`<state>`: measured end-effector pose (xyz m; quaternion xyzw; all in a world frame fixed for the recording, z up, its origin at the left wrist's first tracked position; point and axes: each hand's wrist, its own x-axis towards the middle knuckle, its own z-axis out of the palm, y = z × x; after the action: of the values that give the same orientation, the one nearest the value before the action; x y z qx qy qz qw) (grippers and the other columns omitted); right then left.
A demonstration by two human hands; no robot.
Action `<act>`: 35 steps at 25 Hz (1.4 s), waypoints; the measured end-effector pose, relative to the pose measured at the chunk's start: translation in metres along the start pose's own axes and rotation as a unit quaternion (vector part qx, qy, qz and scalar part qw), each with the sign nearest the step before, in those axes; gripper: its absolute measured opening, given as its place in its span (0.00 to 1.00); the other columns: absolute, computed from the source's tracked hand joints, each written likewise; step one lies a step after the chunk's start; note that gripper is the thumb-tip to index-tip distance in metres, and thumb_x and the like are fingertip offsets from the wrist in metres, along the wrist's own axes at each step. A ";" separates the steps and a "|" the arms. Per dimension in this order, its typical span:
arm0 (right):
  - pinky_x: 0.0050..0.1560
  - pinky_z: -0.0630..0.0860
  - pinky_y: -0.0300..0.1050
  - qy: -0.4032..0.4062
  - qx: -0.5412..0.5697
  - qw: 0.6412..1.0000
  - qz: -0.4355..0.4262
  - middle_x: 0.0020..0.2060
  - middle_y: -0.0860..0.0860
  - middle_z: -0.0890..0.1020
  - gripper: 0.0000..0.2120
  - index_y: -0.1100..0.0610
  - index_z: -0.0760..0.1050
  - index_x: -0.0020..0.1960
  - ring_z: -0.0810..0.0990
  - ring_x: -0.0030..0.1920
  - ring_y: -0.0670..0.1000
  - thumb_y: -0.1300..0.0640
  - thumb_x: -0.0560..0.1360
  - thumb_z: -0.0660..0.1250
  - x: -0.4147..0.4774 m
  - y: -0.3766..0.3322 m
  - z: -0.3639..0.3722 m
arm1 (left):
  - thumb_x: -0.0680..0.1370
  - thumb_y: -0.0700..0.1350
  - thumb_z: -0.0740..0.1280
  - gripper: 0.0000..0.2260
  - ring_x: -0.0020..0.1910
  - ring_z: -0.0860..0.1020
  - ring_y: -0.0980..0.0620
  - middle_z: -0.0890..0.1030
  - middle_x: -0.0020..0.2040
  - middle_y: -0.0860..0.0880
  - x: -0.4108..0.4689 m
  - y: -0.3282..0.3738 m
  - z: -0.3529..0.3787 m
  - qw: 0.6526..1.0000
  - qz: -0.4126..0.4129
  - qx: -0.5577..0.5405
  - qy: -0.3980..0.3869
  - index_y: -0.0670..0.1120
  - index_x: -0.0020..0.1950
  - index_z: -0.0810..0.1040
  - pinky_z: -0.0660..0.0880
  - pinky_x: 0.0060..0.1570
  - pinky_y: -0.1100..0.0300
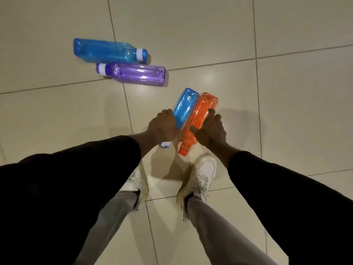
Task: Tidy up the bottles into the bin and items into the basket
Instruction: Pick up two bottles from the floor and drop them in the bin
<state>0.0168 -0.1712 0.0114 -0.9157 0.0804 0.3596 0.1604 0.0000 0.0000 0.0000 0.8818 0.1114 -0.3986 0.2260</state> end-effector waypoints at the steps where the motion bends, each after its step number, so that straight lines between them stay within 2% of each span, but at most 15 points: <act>1: 0.56 0.80 0.59 0.014 0.003 1.000 0.012 0.66 0.57 0.71 0.46 0.53 0.54 0.79 0.76 0.62 0.60 0.37 0.72 0.75 0.009 0.001 0.011 | 0.76 0.54 0.75 0.28 0.56 0.76 0.45 0.75 0.61 0.42 0.010 0.003 0.009 1.000 0.001 -0.012 0.010 0.41 0.66 0.69 0.77 0.51 0.51; 3: 0.57 0.78 0.60 0.032 -0.002 0.999 0.022 0.68 0.58 0.68 0.49 0.52 0.50 0.80 0.75 0.63 0.61 0.35 0.72 0.73 0.025 0.004 0.033 | 0.74 0.58 0.76 0.33 0.59 0.77 0.45 0.74 0.63 0.43 0.028 0.002 0.025 0.999 0.003 -0.022 0.043 0.42 0.69 0.67 0.79 0.57 0.48; 7: 0.58 0.80 0.62 0.082 -0.005 0.997 0.016 0.70 0.61 0.67 0.53 0.53 0.45 0.82 0.77 0.62 0.64 0.32 0.72 0.72 0.043 0.009 0.072 | 0.71 0.59 0.79 0.39 0.58 0.77 0.47 0.73 0.63 0.45 0.047 -0.004 0.052 0.998 0.001 -0.036 0.060 0.45 0.72 0.63 0.81 0.57 0.49; 9: 0.51 0.80 0.59 0.094 0.001 0.995 0.011 0.69 0.62 0.67 0.54 0.53 0.43 0.82 0.80 0.57 0.65 0.34 0.72 0.73 0.047 0.011 0.079 | 0.71 0.57 0.80 0.40 0.56 0.79 0.47 0.74 0.62 0.45 0.047 -0.011 0.057 0.997 0.010 -0.049 0.057 0.45 0.73 0.62 0.82 0.55 0.49; 11: 0.44 0.77 0.55 0.077 0.020 0.996 0.032 0.67 0.62 0.67 0.56 0.50 0.41 0.81 0.82 0.53 0.66 0.41 0.71 0.78 0.049 0.013 0.078 | 0.71 0.54 0.81 0.39 0.54 0.81 0.46 0.76 0.60 0.45 0.040 -0.019 0.056 0.998 0.013 -0.039 0.048 0.44 0.72 0.63 0.83 0.54 0.50; 13: 0.42 0.76 0.54 0.060 0.038 0.996 0.057 0.66 0.61 0.67 0.58 0.47 0.40 0.81 0.82 0.52 0.66 0.44 0.69 0.80 0.040 0.015 0.065 | 0.69 0.52 0.82 0.38 0.54 0.82 0.44 0.78 0.60 0.45 0.024 -0.027 0.047 0.998 -0.001 -0.055 0.032 0.44 0.71 0.65 0.83 0.54 0.48; 15: 0.40 0.74 0.53 0.058 0.044 0.996 0.058 0.64 0.61 0.68 0.59 0.45 0.40 0.81 0.82 0.49 0.67 0.43 0.67 0.79 0.013 0.013 0.043 | 0.68 0.53 0.83 0.38 0.54 0.81 0.42 0.78 0.59 0.44 -0.004 -0.029 0.026 0.996 -0.026 -0.087 0.021 0.43 0.69 0.66 0.82 0.53 0.45; 18: 0.38 0.74 0.52 0.054 0.051 0.997 0.034 0.60 0.60 0.68 0.59 0.43 0.41 0.80 0.82 0.45 0.67 0.45 0.65 0.80 -0.046 0.001 -0.004 | 0.66 0.56 0.82 0.38 0.51 0.81 0.41 0.78 0.57 0.45 -0.061 -0.023 -0.017 0.994 -0.049 -0.097 0.019 0.44 0.67 0.66 0.79 0.48 0.49; 23: 0.36 0.73 0.50 0.050 0.039 0.998 -0.005 0.57 0.56 0.68 0.60 0.45 0.40 0.81 0.76 0.41 0.59 0.43 0.65 0.80 -0.158 -0.038 -0.111 | 0.68 0.51 0.80 0.35 0.53 0.81 0.42 0.79 0.58 0.47 -0.174 0.014 -0.111 0.993 -0.035 -0.102 0.044 0.46 0.69 0.68 0.81 0.51 0.47; 26: 0.38 0.75 0.50 0.055 0.028 0.998 -0.030 0.60 0.58 0.69 0.59 0.46 0.41 0.81 0.74 0.41 0.56 0.41 0.67 0.79 -0.219 -0.062 -0.179 | 0.68 0.51 0.81 0.36 0.53 0.81 0.44 0.79 0.58 0.47 -0.239 0.040 -0.179 0.988 -0.007 -0.135 0.075 0.46 0.70 0.68 0.81 0.51 0.48; 30: 0.39 0.75 0.50 0.074 0.000 0.996 -0.059 0.62 0.58 0.70 0.57 0.46 0.42 0.81 0.80 0.46 0.60 0.39 0.67 0.77 -0.296 -0.097 -0.259 | 0.67 0.52 0.82 0.36 0.54 0.82 0.45 0.81 0.57 0.47 -0.324 0.065 -0.251 0.979 -0.011 -0.171 0.113 0.46 0.69 0.70 0.80 0.50 0.50; 35: 0.43 0.77 0.55 0.088 -0.017 0.990 -0.110 0.63 0.58 0.70 0.53 0.48 0.45 0.80 0.82 0.50 0.65 0.38 0.68 0.75 -0.374 -0.135 -0.326 | 0.65 0.57 0.83 0.39 0.52 0.81 0.47 0.81 0.59 0.47 -0.420 0.066 -0.294 0.967 -0.030 -0.192 0.163 0.46 0.70 0.70 0.77 0.48 0.53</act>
<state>-0.0142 -0.1479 0.5240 -0.9498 -0.0131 0.2588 0.1752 -0.0593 0.0786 0.5079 0.8711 0.2480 -0.2272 0.3579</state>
